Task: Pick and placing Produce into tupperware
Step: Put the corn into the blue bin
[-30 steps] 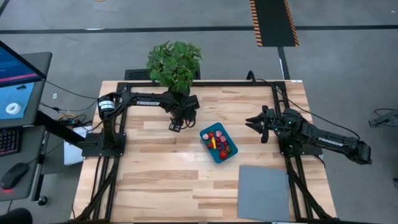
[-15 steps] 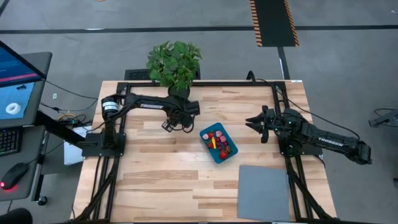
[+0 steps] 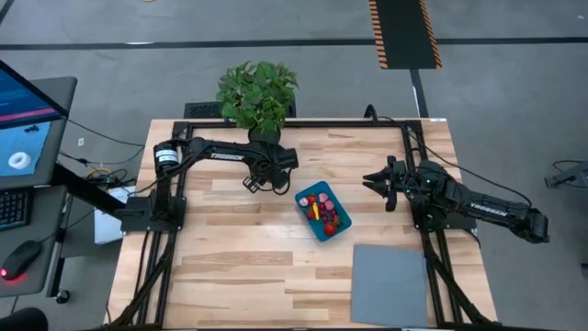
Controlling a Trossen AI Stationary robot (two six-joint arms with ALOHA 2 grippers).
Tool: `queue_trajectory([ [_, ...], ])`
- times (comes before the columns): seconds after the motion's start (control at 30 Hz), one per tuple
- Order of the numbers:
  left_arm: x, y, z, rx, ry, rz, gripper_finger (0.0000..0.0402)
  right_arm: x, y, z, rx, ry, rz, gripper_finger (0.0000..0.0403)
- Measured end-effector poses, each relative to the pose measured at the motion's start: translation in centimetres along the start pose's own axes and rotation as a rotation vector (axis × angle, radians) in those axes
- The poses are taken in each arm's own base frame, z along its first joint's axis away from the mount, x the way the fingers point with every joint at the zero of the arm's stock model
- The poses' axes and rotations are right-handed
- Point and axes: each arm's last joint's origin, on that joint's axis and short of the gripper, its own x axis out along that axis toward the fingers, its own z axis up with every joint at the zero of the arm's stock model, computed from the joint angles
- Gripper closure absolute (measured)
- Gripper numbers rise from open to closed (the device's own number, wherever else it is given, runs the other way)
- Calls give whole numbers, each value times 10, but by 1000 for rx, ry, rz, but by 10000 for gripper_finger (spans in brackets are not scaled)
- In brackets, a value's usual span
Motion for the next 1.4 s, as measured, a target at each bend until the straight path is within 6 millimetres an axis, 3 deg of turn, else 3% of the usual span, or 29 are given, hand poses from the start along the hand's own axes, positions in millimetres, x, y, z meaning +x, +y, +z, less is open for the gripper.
queue_trajectory([
  [0.6,20,8,11,1,-54,-73,233,1,0,0,2,7,-2,272],
  [0.83,17,11,12,-23,-43,-77,236,1,-1,-1,5,18,-4,272],
  [0.93,15,13,13,-49,-47,-68,260,1,-1,-1,5,17,-4,272],
  [1.2,14,11,11,-59,-41,-111,385,1,-1,-1,5,16,-4,272],
  [1.4,13,10,10,-92,-24,-115,378,1,-1,-1,5,17,-4,272],
])
